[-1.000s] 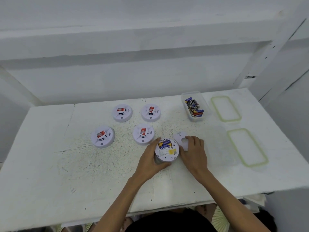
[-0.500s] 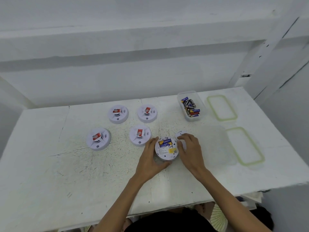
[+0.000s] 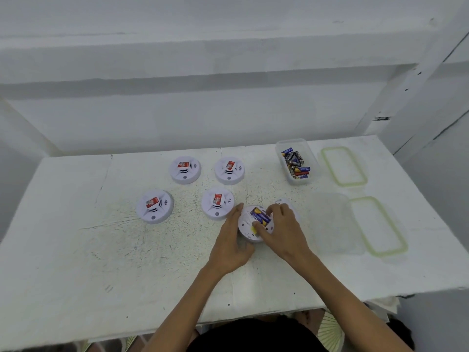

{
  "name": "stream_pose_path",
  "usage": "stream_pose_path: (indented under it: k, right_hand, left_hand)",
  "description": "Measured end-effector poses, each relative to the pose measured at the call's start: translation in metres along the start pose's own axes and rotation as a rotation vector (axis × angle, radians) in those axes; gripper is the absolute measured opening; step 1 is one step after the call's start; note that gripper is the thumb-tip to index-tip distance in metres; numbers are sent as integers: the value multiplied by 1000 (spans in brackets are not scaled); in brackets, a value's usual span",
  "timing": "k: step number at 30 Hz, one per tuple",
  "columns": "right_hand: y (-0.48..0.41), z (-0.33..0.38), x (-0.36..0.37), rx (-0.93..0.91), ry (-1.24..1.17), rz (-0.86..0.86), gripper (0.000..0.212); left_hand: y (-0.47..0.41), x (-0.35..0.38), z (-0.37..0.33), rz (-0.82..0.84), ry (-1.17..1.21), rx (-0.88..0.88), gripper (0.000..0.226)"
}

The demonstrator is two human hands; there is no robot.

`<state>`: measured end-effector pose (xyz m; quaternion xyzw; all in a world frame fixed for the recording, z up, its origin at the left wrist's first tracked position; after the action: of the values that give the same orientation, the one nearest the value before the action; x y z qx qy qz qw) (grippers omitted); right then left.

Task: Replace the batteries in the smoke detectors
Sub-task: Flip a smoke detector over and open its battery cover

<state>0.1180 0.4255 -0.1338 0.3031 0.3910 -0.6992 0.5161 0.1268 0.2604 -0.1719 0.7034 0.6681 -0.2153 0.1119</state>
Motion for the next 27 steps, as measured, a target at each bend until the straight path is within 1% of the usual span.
stream_pose_path:
  k: [3, 5, 8, 11, 13, 15, 18, 20, 24, 27]
  right_hand:
    - [-2, 4, 0, -61, -62, 1, 52]
    - [-4, 4, 1, -91, -110, 58, 48]
    - [-7, 2, 3, -55, -117, 143, 47]
    - [-10, -2, 1, -40, -102, 104, 48]
    - [-10, -2, -1, -59, -66, 84, 48]
    - [-12, -1, -3, -66, -36, 91, 49]
    - [-18, 2, -3, -102, 26, 120, 49]
    - [-24, 2, -3, -128, 85, 126, 45]
    - [-41, 1, -5, -146, 160, 76, 24]
    - [-53, 1, -6, -147, 187, 76, 18]
  left_hand:
    - [-1, -2, -7, -45, 2, 13, 101]
    - [-2, -1, -8, -75, -35, 47, 100]
    - [-5, -2, -4, -105, -64, 33, 99]
    - [-7, 1, 0, -77, -59, -2, 97]
    - [-7, 5, 0, -35, -51, 14, 96]
    - [-9, 8, -2, -20, -58, 23, 97]
    - [-19, 13, -4, -34, -32, -36, 95]
    - [-24, 15, -7, -23, -25, -33, 94]
    - [-34, 20, -10, -10, -42, 31, 94]
    - [-38, 25, -12, 4, -76, 54, 97]
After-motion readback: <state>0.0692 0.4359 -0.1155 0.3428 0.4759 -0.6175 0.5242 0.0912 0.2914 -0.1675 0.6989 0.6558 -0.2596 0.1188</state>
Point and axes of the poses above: each hand's wrist, its own y-axis away from the middle knuckle, its own x-axis out of the palm, z = x × y, the point moved 4 cm from there along -y, towards the middle knuckle, and after that the axes turned 13 degrees about -z, right-handed, at the moved point
